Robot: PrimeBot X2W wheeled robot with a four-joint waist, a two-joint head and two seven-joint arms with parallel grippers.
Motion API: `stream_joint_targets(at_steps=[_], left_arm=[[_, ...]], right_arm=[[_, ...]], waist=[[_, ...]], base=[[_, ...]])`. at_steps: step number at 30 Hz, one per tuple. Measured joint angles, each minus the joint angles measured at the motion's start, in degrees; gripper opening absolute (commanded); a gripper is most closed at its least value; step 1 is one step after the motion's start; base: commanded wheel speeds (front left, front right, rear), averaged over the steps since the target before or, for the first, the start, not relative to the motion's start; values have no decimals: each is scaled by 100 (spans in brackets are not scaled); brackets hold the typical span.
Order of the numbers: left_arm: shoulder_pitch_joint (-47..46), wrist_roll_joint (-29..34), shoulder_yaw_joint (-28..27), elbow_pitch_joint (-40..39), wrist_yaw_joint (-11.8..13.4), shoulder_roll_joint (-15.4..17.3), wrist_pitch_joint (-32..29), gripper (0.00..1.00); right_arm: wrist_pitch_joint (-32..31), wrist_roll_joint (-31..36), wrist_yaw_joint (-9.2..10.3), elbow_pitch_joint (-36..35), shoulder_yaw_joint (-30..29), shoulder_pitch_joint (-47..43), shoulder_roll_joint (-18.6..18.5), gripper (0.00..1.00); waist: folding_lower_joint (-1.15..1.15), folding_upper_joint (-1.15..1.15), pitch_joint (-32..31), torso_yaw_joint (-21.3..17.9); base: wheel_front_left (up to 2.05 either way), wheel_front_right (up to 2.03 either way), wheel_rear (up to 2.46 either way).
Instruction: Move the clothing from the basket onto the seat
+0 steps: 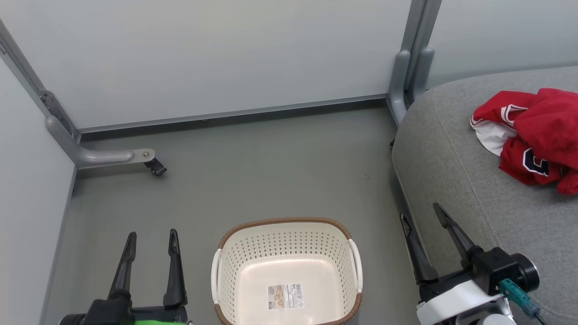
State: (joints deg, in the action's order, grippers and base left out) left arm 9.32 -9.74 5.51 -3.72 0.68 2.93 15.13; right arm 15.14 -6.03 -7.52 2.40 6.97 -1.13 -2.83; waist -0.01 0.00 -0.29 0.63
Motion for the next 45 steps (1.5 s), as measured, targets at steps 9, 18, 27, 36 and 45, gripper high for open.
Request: stream_joint_targets(at_steps=[9, 18, 27, 36, 45], left_arm=[[0, 47, 36, 41, 19, -2, 0, 100], [5, -93, 56, 424, 16, -7, -22, 0], [-27, -1140, 12, 570, -67, 25, -204, 0], [-204, -2074, -51, 740, -157, 76, -385, 0], [-374, -2964, -126, 891, -247, 127, -558, 0]], right_arm=[[0, -23, 0, 5, -5, 0, 1, 100], [-20, -129, -1, 387, 20, -151, 24, 0], [-204, -1215, -1, 472, -37, -142, -25, 0], [-377, -2201, 0, 556, -112, -51, -77, 0], [-553, -3108, 0, 632, -199, 58, -127, 0]], waist=[[0, 0, -31, -9], [0, 0, -34, -13], [0, 0, -28, -17], [0, 0, -23, -20], [0, 0, -17, -24]], base=[[0, 0, 0], [0, 0, 0], [0, 0, 0], [0, 0, 0], [0, 0, 0]])
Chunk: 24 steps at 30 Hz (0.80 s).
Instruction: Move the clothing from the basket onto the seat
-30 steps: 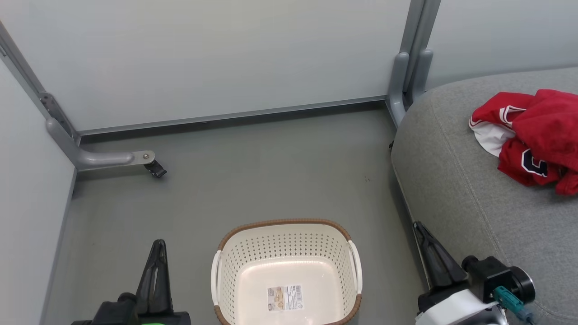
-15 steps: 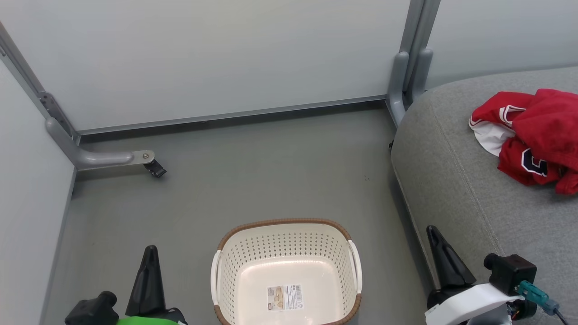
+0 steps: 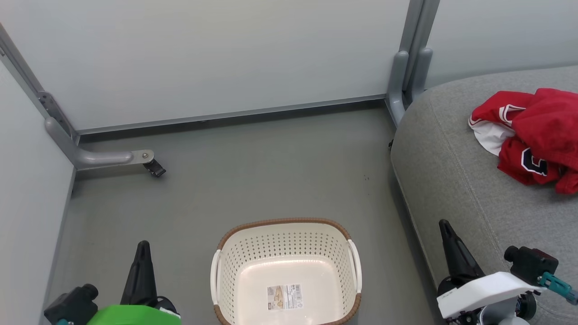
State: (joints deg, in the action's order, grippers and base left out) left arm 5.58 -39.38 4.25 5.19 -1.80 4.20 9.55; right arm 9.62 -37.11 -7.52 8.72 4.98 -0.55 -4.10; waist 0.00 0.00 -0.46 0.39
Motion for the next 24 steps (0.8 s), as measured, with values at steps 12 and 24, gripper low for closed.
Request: stream_joint_targets(at_steps=[12, 24], left_arm=[[-220, -1079, -91, 167, -96, 29, -218, 0], [-380, -1929, -201, 290, -181, 55, -403, 0]], right_arm=[[-214, -1121, 0, 94, -118, 118, -34, 0], [-419, -2014, 0, 174, -231, 208, -56, 0]], waist=[[0, 0, 8, -5], [0, 0, 16, -10]], base=[[0, 0, 0], [0, 0, 0]])
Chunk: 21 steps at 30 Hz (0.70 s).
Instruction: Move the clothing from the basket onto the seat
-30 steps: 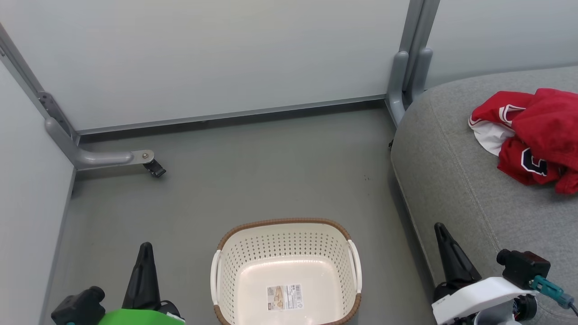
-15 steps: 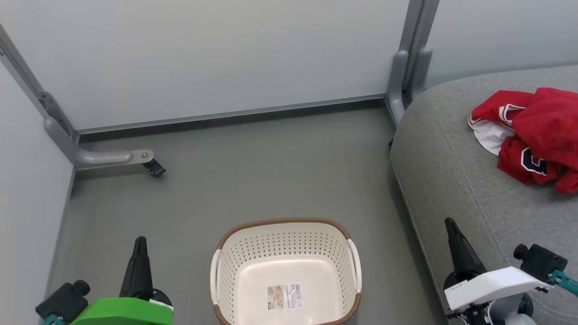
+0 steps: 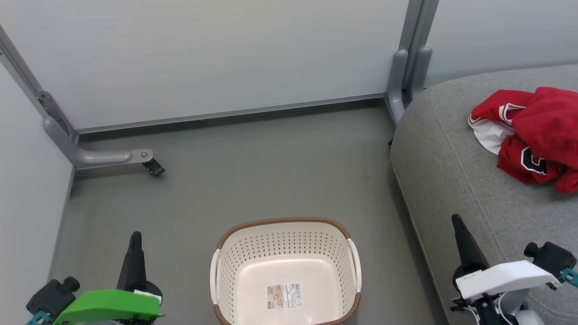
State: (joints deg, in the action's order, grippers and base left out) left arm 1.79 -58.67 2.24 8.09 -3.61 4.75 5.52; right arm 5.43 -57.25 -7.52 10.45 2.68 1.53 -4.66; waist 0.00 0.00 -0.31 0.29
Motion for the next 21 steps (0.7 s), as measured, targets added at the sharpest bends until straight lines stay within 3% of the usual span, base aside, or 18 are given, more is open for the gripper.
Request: stream_joint_targets(at_steps=[21], left_arm=[[-255, -1292, -176, 200, -138, 24, -326, 0]], right_arm=[[-318, -1338, 0, 114, -197, 148, -23, 0]], waist=[[0, 0, 13, -9]], base=[[0, 0, 0]])
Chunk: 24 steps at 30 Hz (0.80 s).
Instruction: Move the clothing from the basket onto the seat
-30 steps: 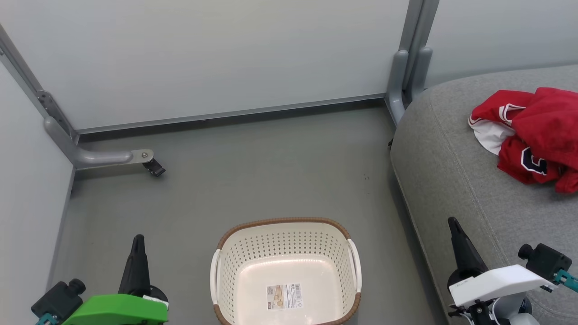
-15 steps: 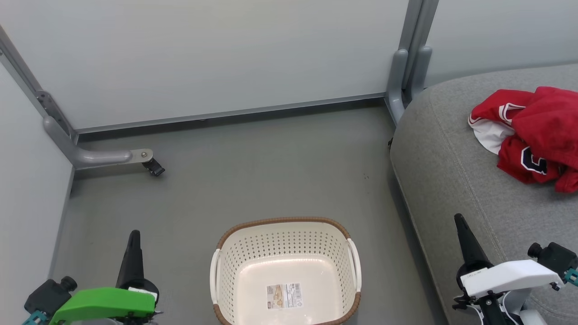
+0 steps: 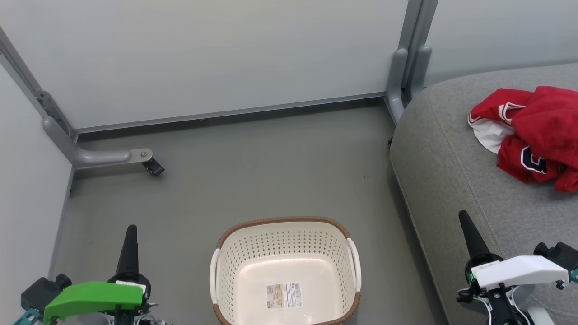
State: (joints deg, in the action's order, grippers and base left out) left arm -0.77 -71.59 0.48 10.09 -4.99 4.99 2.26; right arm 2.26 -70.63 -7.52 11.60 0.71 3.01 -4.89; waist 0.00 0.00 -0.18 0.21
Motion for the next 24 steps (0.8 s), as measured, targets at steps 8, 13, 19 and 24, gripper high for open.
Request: stream_joint_targets(at_steps=[8, 13, 19, 24], left_arm=[[-87, -423, -58, 79, -49, 2, -112, 0], [-137, -686, -98, 116, -63, 3, -170, 0], [-202, -971, -153, 160, -103, 3, -255, 0], [-247, -1180, -192, 200, -113, 3, -322, 0]], right_arm=[[-123, -441, 1, 42, -71, 44, -3, 0], [-182, -706, 2, 69, -118, 80, -3, 0], [-257, -1001, 2, 92, -168, 114, -4, 0], [-326, -1225, 2, 114, -209, 131, -4, 0]], waist=[[0, 0, 5, -3], [0, 0, 8, -5], [0, 0, 12, -8], [0, 0, 15, -9]], base=[[0, 0, 0], [0, 0, 0], [0, 0, 0], [0, 0, 0]])
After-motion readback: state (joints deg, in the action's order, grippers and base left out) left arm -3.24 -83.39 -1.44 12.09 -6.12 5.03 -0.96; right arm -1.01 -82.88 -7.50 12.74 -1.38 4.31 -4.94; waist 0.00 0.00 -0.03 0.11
